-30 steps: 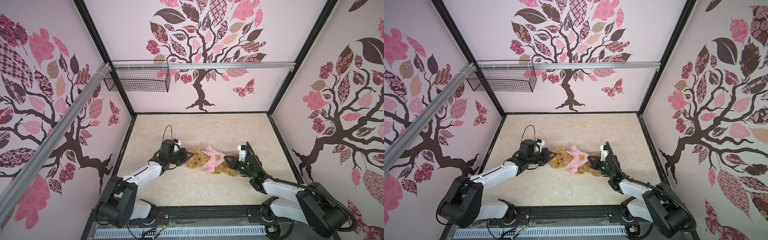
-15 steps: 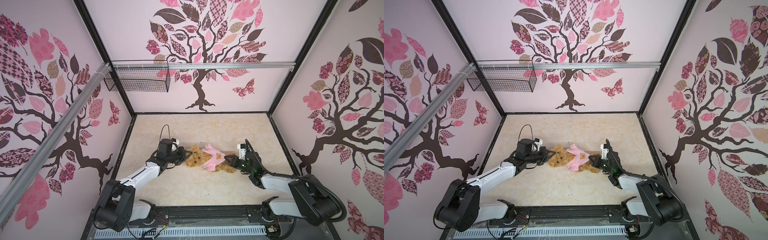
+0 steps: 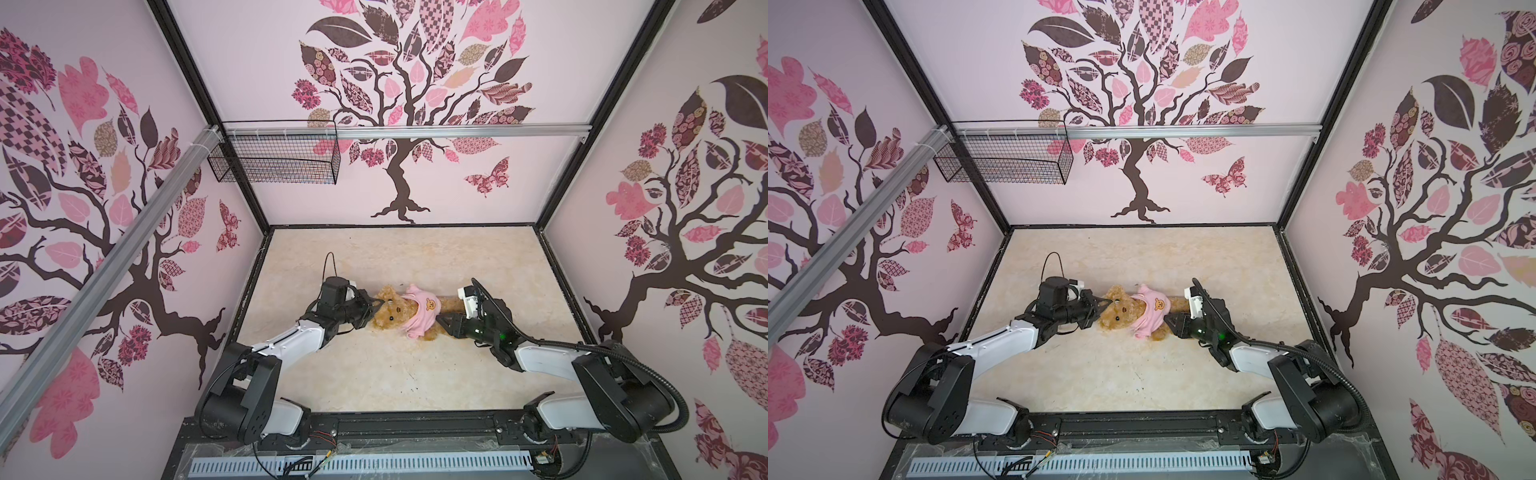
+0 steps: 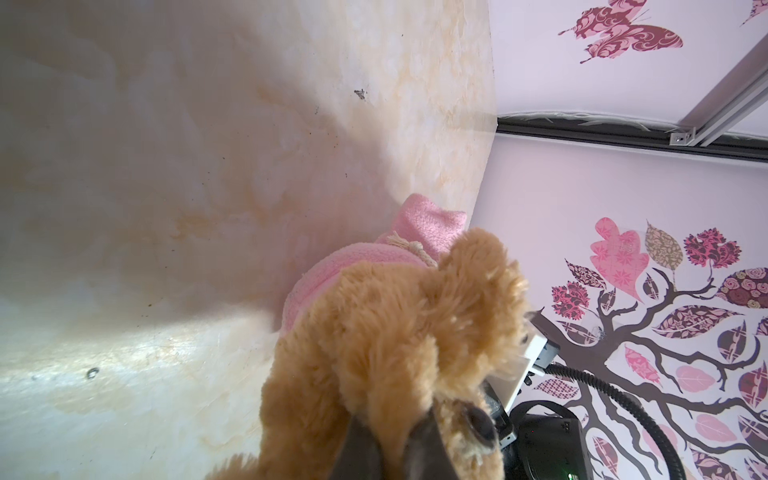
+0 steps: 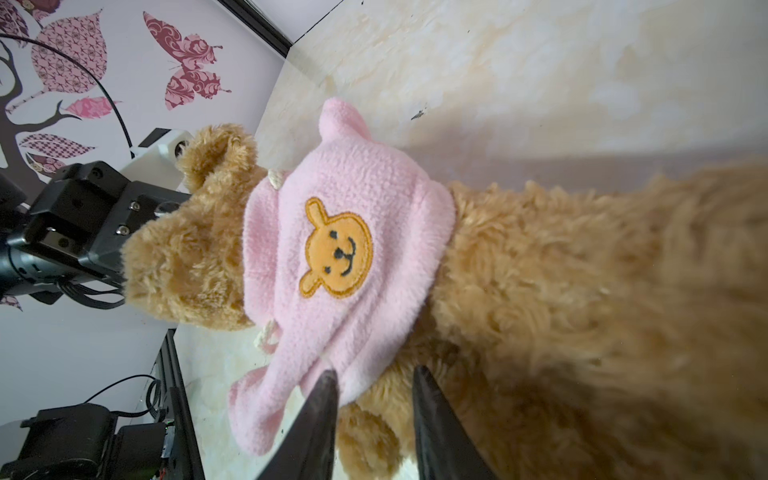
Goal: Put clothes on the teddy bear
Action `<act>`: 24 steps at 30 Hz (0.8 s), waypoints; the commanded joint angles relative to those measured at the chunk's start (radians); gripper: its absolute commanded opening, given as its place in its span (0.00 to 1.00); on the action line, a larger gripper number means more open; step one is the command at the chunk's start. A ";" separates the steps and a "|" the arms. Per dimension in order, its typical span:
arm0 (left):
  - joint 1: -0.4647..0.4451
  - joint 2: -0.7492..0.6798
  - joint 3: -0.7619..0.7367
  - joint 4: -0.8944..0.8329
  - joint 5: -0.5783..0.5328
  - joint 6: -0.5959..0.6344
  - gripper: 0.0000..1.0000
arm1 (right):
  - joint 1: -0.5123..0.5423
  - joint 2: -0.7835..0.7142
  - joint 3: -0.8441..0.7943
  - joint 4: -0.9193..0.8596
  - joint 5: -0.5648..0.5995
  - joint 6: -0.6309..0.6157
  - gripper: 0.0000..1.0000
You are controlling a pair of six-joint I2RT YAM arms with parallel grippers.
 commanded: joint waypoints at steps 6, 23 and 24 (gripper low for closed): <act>-0.011 -0.005 -0.009 -0.074 -0.025 0.141 0.38 | -0.008 0.168 0.082 0.048 0.054 0.033 0.29; -0.092 -0.267 -0.139 -0.221 -0.254 0.380 0.84 | -0.069 0.305 0.199 0.036 -0.009 0.076 0.19; -0.099 -0.288 -0.157 -0.214 -0.264 0.382 0.85 | -0.070 0.308 0.204 0.033 -0.014 0.076 0.19</act>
